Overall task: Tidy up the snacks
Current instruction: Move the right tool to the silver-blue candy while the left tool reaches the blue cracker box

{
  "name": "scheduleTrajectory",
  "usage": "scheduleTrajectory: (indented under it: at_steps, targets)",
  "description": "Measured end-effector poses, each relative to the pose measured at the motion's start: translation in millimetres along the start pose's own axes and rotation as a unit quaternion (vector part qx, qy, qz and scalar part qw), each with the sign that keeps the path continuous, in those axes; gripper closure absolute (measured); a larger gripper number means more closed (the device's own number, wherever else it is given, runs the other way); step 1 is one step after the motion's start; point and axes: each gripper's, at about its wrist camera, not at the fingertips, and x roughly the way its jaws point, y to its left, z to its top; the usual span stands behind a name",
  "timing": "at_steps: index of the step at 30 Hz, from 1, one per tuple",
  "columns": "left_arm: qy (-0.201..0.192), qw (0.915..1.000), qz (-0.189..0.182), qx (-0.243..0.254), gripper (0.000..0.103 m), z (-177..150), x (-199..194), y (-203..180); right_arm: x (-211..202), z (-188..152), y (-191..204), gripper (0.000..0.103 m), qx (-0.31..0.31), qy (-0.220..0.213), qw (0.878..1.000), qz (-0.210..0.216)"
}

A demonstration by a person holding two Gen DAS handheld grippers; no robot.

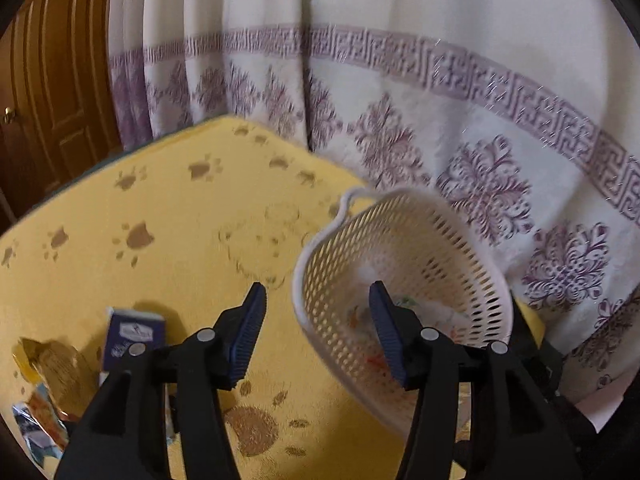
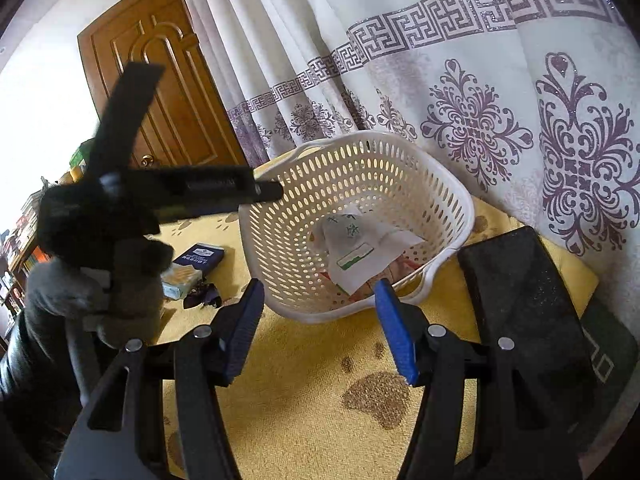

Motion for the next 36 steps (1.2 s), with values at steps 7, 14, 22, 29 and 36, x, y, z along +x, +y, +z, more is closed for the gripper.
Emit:
scheduleTrajectory:
  at_steps: [7,14,22,29,36]
  targets:
    - [0.050,0.9984,0.020,-0.014,0.049,-13,29,5,-3,-2,-3,0.043,-0.002,0.000,1.000,-0.003]
    - [0.085,0.9938,0.060,-0.038,0.070,-19,42,23,-9,0,-3,0.039,-0.004,-0.015,1.000,-0.004]
    - [0.085,0.9897,0.082,-0.081,0.086,-14,38,52,-1,-1,-16,0.039,0.019,0.003,1.000,-0.011]
    - [0.080,0.9840,0.107,-0.119,0.086,-10,38,78,12,6,-24,0.039,0.004,0.024,0.999,-0.042]
    - [0.071,0.9778,0.123,-0.154,0.083,-8,40,102,38,21,-34,0.039,0.001,0.059,0.997,-0.040]
